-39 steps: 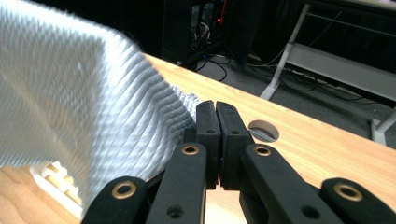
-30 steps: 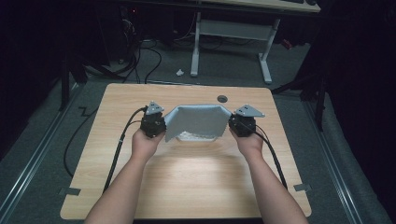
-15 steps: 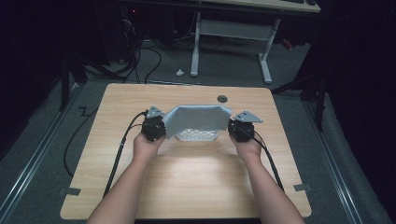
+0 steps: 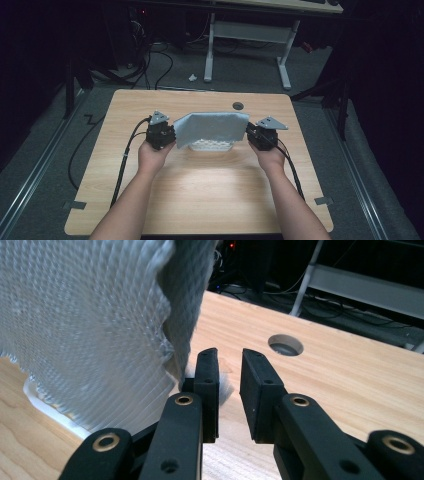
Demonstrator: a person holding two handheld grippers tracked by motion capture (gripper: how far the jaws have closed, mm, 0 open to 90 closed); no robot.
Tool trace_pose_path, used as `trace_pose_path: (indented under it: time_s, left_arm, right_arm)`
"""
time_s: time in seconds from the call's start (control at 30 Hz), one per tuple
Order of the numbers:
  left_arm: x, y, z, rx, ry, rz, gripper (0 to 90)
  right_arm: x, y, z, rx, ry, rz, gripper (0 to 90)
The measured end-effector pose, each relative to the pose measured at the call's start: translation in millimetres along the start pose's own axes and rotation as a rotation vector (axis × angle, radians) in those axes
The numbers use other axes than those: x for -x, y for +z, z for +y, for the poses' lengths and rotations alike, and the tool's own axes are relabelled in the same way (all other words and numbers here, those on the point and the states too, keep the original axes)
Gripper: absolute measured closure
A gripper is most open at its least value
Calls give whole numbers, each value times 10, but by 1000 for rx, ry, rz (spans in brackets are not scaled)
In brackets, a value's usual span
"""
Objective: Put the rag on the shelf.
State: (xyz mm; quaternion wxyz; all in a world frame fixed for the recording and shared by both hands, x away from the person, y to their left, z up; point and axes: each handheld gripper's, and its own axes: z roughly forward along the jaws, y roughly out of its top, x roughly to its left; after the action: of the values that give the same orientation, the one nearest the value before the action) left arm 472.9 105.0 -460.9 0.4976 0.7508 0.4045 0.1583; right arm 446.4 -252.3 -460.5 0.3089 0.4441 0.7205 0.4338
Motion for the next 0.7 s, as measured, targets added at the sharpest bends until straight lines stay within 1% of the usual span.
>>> trace_pose_path:
  time_s: [0.07, 0.13, 0.23, 0.27, 0.33, 0.43, 0.5, 0.6, 0.63, 0.7]
  left_arm:
    - [-17, -34, 18, 10, 0, 12, 730]
    - [-37, -70, 35, 20, 4, 26, 727]
    - [-71, -123, 59, 37, -4, 35, 708]
    - [-92, -151, 70, 40, -3, 45, 700]
    - [-105, -169, 76, 41, -1, 51, 697]
    - [-172, -247, 84, 42, 4, 74, 695]
    - [-218, -289, 78, 37, -2, 86, 697]
    - [-251, -328, 72, 36, -3, 99, 698]
    - [-259, -348, 70, 45, -6, 102, 699]
    - [-263, -356, 69, 45, -7, 102, 699]
  right_arm:
    - [28, -28, 24, 17, 1, 4, 790]
    - [35, -40, 33, 19, 2, 1, 790]
    - [64, -68, 54, 27, 4, -12, 790]
    - [82, -80, 58, 26, 2, -14, 790]
    - [90, -88, 60, 28, 6, -21, 790]
    - [143, -132, 67, 28, 0, -36, 789]
    - [189, -173, 74, 28, 8, -45, 789]
    - [201, -182, 80, 34, 15, -45, 789]
    - [196, -187, 87, 37, 16, -48, 789]
    - [188, -185, 88, 39, 20, -45, 789]
